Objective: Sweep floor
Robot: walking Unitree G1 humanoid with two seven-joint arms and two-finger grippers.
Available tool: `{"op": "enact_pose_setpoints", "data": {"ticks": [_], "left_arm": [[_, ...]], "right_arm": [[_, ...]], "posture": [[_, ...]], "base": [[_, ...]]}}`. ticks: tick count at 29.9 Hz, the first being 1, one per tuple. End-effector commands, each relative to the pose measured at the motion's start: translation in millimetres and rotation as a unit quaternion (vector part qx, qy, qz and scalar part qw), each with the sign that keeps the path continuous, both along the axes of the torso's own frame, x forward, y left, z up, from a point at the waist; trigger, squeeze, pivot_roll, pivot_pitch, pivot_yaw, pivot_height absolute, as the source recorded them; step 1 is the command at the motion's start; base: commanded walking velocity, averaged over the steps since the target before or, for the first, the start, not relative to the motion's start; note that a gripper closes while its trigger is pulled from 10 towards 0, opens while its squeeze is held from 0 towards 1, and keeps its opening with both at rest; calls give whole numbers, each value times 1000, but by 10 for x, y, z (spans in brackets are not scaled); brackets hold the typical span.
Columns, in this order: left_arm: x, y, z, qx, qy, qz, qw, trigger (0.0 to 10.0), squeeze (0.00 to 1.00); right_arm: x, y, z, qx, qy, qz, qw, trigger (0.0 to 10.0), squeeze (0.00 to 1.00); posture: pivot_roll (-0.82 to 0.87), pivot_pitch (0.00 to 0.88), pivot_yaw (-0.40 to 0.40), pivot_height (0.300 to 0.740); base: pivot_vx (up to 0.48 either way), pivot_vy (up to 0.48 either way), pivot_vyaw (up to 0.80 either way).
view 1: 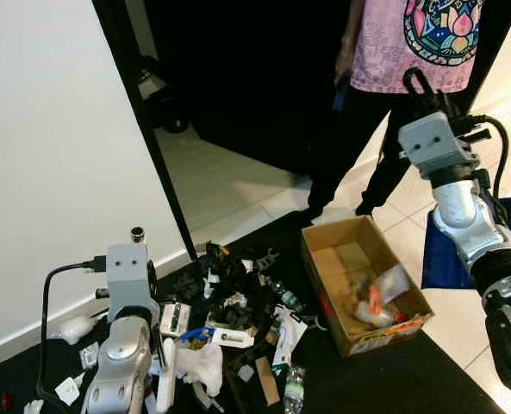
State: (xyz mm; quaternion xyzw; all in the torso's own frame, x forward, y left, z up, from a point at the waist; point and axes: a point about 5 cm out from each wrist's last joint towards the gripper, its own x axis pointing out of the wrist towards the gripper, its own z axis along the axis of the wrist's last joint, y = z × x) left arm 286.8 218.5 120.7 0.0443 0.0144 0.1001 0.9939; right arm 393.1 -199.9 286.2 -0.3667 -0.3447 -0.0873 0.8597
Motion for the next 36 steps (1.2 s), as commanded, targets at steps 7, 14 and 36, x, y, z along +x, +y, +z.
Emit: {"op": "enact_pose_setpoints", "data": {"ticks": [7, 14, 36], "left_arm": [[-42, 18, 18, 2, -4, 6, 1000, 10000, 0], [-50, 2, 4, 0, -2, 6, 1000, 10000, 0], [-51, -17, -52, -2, 11, 11, 1000, 10000, 0]], "right_arm": [[-2, 104, 80, -2, -14, 29, 999, 10000, 0], [3, 5, -8, 162, 13, 67, 984, 10000, 0], [-36, 356, -393, 372, 115, 264, 883, 10000, 0]], "posture": [[146, 161, 48, 740], [134, 163, 55, 740], [110, 161, 43, 740]], "base": [[0, 0, 0], [0, 0, 0], [0, 0, 0]]}}
